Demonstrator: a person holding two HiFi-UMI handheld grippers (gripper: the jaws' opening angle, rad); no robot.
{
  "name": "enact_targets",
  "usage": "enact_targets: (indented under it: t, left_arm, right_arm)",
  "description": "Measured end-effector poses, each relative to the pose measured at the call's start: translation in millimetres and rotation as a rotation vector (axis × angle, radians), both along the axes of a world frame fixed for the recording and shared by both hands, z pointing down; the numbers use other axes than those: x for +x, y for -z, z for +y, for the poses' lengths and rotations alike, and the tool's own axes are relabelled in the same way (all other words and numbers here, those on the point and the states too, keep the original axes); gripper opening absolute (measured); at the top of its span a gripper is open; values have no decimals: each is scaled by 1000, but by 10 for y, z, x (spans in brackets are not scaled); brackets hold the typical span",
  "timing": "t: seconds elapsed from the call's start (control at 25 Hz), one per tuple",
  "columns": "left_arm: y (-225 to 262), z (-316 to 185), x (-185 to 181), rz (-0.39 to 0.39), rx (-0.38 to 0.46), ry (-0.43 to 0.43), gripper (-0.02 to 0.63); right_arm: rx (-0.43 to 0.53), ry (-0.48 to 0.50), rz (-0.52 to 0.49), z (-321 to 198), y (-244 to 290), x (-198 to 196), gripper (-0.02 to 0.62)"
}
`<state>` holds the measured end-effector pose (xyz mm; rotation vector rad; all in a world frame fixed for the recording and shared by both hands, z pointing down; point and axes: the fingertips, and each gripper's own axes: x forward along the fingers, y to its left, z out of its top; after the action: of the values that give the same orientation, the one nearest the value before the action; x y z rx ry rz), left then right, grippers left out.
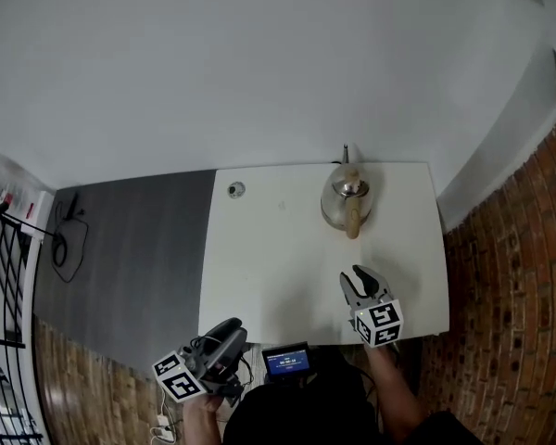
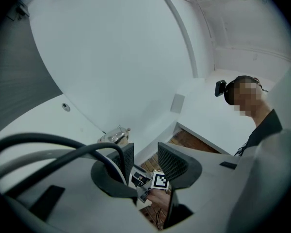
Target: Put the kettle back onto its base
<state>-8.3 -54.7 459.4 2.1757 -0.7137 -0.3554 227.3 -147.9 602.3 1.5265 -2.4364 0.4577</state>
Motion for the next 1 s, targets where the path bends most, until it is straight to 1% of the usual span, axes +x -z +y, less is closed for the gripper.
enact_targets:
  t: [0.08, 0.2, 0.36, 0.44, 0.56, 0.68, 0.76, 0.84, 0.92, 1.0]
  left_arm:
    - [-37, 128, -124, 27, 4, -25, 163]
    - [-119, 375, -342, 81, 9, -66, 127]
    - [-268, 736, -594, 148, 2, -127, 86]
    - [-351, 908, -654, 184, -9, -163, 71]
    - [-365, 1156, -642, 241, -19, -214, 52]
    - [-270, 1354, -650, 282, 5, -256, 43]
    - [-217, 1402, -687, 297, 27, -264, 37]
    - [-129, 1445, -756, 319, 58, -253, 25]
    - [10, 1491, -831, 352, 105, -235, 14]
    - [124, 1549, -882, 373, 150, -221, 14]
  right_arm:
    - [5, -13, 11, 200, 47, -89, 135]
    - [0, -35, 22, 629, 88, -300, 127]
    - [-32, -84, 11, 1411, 95, -665, 123]
    - [-44, -108, 4, 1818, 116, -806, 117]
    - [-83, -136, -1, 2347, 112, -863, 109]
    - [-98, -164, -13, 2716, 169, -825, 94]
    - [-74, -172, -59, 2796, 283, -814, 83]
    - [-36, -168, -143, 2822, 428, -835, 69]
    - [4, -154, -232, 2813, 589, -870, 58]
    - [37, -127, -289, 2803, 721, -916, 49]
